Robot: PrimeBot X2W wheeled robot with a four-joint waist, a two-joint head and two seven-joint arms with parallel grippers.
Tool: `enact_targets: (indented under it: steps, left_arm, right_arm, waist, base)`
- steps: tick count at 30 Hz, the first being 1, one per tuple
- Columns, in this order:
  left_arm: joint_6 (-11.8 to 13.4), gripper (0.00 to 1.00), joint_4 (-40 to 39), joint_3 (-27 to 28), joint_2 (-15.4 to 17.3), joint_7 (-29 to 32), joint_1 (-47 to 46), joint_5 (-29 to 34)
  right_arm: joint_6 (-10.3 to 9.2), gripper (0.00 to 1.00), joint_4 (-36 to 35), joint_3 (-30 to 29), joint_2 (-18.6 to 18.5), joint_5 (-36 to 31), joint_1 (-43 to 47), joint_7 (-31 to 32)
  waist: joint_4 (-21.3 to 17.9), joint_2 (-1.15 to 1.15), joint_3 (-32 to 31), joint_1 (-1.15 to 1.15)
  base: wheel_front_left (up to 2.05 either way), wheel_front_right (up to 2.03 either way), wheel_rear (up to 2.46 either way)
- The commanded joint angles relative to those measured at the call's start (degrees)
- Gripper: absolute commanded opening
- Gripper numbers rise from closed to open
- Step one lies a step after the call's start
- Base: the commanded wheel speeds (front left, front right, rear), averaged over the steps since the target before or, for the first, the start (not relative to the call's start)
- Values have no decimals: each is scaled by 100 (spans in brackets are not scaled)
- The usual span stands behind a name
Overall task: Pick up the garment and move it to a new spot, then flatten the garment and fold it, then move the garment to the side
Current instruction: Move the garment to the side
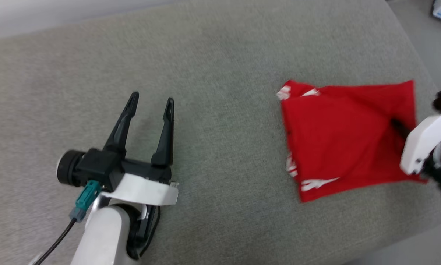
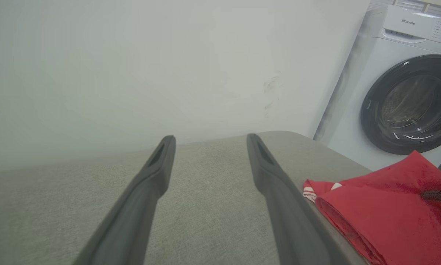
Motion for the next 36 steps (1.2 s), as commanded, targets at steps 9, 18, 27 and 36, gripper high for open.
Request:
enact_targets:
  steps: [9,18,27,36]
  left_arm:
    - [-99,100,-451,-266,196,377,-617,289]
    - [-144,100,-921,-461,319,717,-975,475]
    - [-63,100,-911,-493,279,671,-894,401]
    - [80,100,-630,-417,195,400,-503,197]
  right_arm:
    - [-6,0,1170,-673,-247,-485,-1239,-1240]
    - [-6,0,2243,-1334,-203,-897,-1888,-2239]
    - [-6,100,2928,-1471,-242,-1219,-2127,-3571]
    - [-6,100,2807,-1442,-260,-1201,-1764,-3997]
  waist:
    - [-437,0,1245,0]
    - [-317,0,1784,0]
    - [-235,0,1689,0]
    - [-80,0,1034,0]
  base:
    - [0,0,0]
    - [0,0,0]
    - [0,0,0]
    - [0,0,0]
